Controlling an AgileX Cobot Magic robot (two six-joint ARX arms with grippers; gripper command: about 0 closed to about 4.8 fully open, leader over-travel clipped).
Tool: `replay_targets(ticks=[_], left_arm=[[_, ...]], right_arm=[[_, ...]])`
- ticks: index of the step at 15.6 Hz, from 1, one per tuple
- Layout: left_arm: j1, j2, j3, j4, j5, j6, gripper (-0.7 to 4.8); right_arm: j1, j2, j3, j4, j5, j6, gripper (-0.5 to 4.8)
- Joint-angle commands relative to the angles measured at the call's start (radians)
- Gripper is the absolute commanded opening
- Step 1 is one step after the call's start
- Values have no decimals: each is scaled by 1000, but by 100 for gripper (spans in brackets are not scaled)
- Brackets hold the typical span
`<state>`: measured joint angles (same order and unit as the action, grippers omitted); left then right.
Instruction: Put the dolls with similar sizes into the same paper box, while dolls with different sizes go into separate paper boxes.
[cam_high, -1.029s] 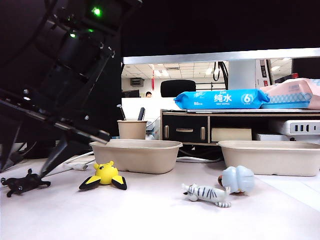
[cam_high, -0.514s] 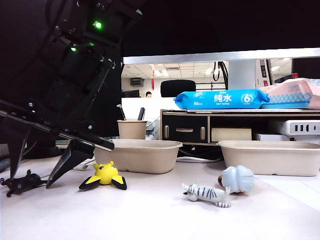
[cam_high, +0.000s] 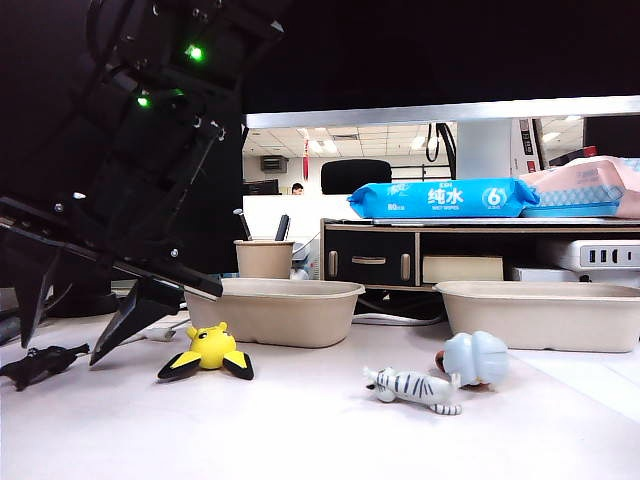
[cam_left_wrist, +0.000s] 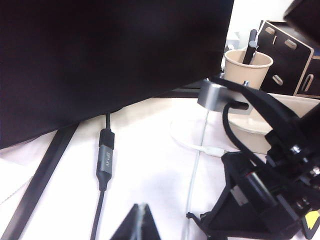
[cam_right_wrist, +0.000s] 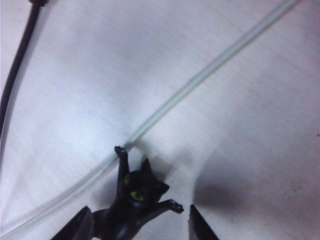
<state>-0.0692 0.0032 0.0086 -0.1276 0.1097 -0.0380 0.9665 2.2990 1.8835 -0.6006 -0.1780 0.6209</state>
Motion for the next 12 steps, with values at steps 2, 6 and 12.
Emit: replay_targets(ticks=[2,6,12], left_arm=[[1,0,1,9,3,3,-5],[1,0,1,9,3,3,-5],[1,0,1,9,3,3,-5]], right_arm=[[4,9,5,35,-24,5,247],[29,31,6,53,-26,8,247],[32,53,31,59,-2,5,100]])
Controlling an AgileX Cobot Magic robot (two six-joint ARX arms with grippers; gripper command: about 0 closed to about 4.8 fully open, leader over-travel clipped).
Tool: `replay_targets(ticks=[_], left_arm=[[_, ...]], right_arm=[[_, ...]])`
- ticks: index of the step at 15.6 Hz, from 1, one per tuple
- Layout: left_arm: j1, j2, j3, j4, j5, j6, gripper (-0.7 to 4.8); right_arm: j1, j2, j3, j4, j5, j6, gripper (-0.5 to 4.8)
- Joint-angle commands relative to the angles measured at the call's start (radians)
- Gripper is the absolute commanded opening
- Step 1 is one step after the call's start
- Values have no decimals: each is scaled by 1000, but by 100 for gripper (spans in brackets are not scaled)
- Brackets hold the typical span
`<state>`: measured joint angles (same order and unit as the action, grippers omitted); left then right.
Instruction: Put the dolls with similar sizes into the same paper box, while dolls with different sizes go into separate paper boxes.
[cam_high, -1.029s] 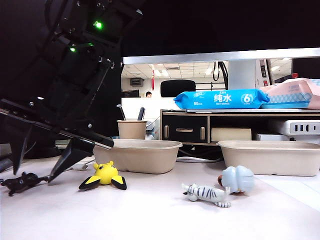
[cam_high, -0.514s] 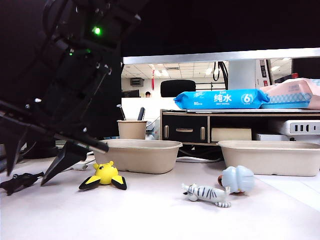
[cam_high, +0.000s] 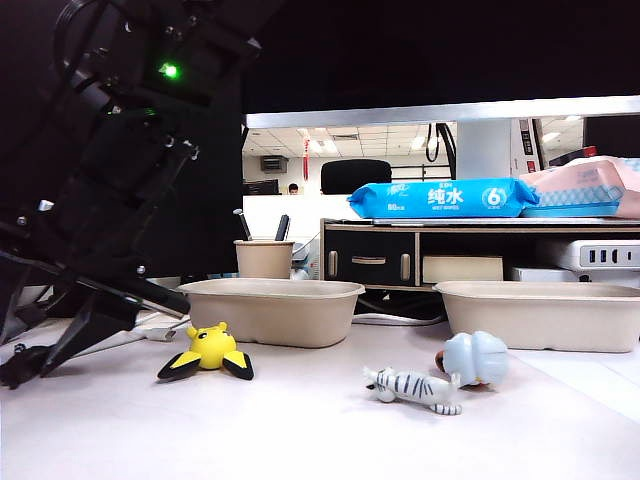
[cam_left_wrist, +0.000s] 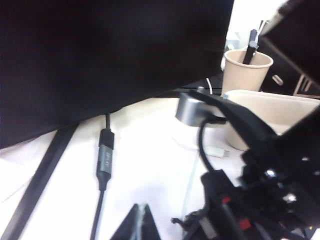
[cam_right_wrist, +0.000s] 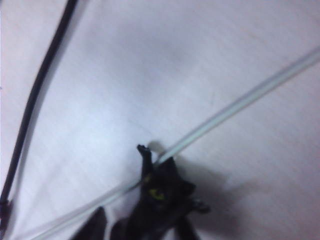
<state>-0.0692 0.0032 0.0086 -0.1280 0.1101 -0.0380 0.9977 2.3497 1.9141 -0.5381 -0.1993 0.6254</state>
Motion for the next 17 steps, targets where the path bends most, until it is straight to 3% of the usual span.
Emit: replay_targets(ticks=[1,2,10,15,17], left_arm=[[1,0,1,9,3,3,-5],[1,0,1,9,3,3,-5],[-38,0,1,10,3,3,-5],[-41,34,1,8,3,3,-5],[-88,36,1,9,3,3,-5]], right_arm=[[-2,3,0,-3,19,-10,82],[-6,3,0,-4,23,-27,36],[-38,2,148,-57,26,-37,35],[-87,-14,162,-192,26,-83,35],[-114,-25,162,-226,26,-103,35]])
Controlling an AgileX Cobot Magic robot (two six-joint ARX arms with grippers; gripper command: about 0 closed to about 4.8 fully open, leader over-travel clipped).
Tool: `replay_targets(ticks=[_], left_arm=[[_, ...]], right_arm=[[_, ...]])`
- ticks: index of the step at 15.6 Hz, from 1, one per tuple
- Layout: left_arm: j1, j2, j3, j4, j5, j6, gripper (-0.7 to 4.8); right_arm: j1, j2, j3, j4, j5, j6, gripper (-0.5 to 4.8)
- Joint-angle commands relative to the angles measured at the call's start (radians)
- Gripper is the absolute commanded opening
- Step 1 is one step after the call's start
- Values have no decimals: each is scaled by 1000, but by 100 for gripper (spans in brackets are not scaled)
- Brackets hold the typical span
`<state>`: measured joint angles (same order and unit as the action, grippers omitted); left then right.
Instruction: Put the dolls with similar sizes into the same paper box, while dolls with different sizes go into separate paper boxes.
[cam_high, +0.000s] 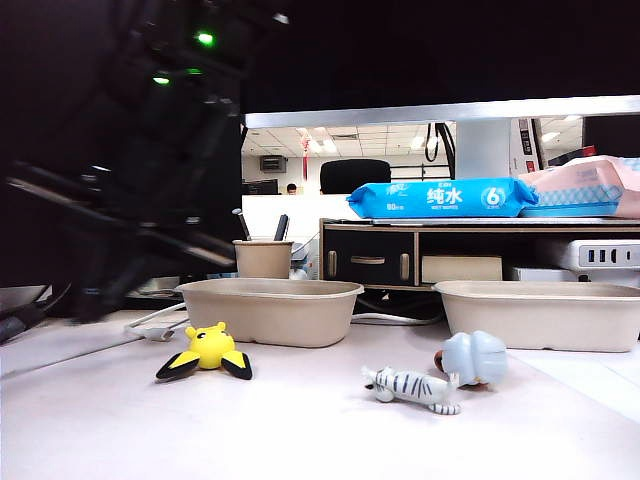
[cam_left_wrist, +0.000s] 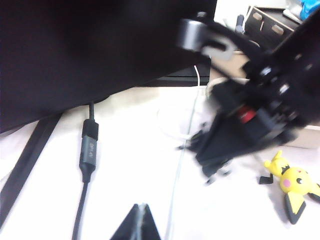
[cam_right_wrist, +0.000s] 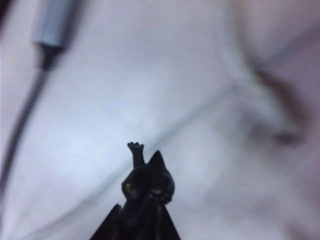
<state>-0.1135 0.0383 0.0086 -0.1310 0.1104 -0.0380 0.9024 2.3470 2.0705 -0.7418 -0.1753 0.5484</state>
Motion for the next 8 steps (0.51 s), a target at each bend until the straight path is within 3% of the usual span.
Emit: replay_targets(ticks=[1,3,4,8], left_arm=[[-78,1,1,12,2,3,-5],[-145,0,1,12,3,3,-5],[-192,-2,1,12,3,3,-5],[-198,-21,1,13,3,3,-5]], right_arm=[[-31,-34,5,-34,2,-32,35],[-49,-66,5,-50,11,-53,35],[-58,-110,5,-88,74,-88,35],[-85,-190,5,-175,190,-136,30]])
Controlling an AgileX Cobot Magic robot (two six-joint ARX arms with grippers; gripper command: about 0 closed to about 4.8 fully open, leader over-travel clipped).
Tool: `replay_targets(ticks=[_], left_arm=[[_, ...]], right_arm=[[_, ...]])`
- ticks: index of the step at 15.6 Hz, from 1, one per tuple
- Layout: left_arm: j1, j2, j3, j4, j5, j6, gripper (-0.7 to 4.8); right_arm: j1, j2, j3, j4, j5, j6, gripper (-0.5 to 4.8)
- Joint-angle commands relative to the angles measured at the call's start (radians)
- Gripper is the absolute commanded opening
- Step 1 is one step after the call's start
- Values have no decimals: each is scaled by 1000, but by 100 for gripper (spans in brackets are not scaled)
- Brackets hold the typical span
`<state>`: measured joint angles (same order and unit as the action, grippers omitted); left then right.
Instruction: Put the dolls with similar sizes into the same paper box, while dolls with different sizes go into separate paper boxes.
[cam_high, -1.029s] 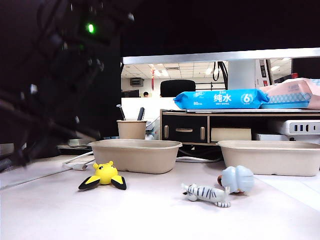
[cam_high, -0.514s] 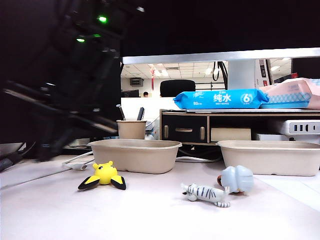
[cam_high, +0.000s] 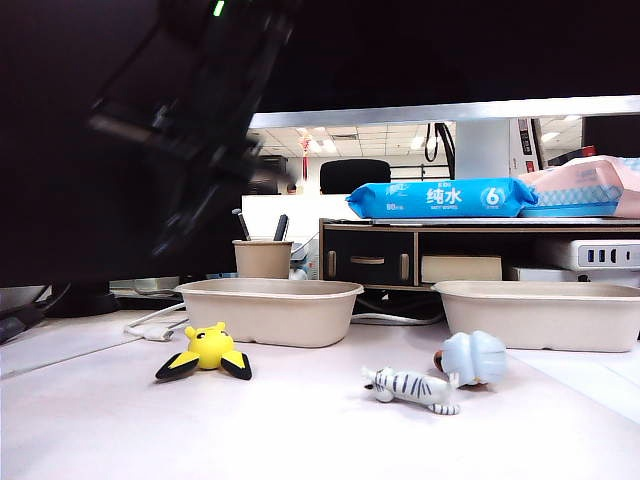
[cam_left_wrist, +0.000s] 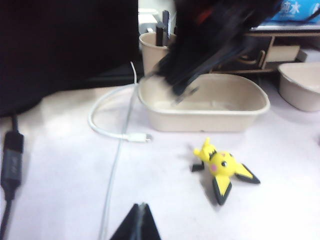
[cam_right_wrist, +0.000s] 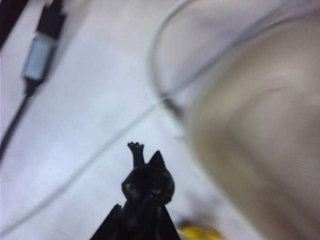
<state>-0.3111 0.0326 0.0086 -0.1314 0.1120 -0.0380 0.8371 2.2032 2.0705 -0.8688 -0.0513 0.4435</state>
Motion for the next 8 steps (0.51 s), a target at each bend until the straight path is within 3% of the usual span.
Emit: replay_targets(ticks=[1,8], left_arm=[[-1,-21,1,13,1,3,-5],[-41,-21,1,13,-3,3,-5]], right_arm=[[-32,-66,5,-72,85,-38,29],[-98,-141,5,-207,209,-125,-1]])
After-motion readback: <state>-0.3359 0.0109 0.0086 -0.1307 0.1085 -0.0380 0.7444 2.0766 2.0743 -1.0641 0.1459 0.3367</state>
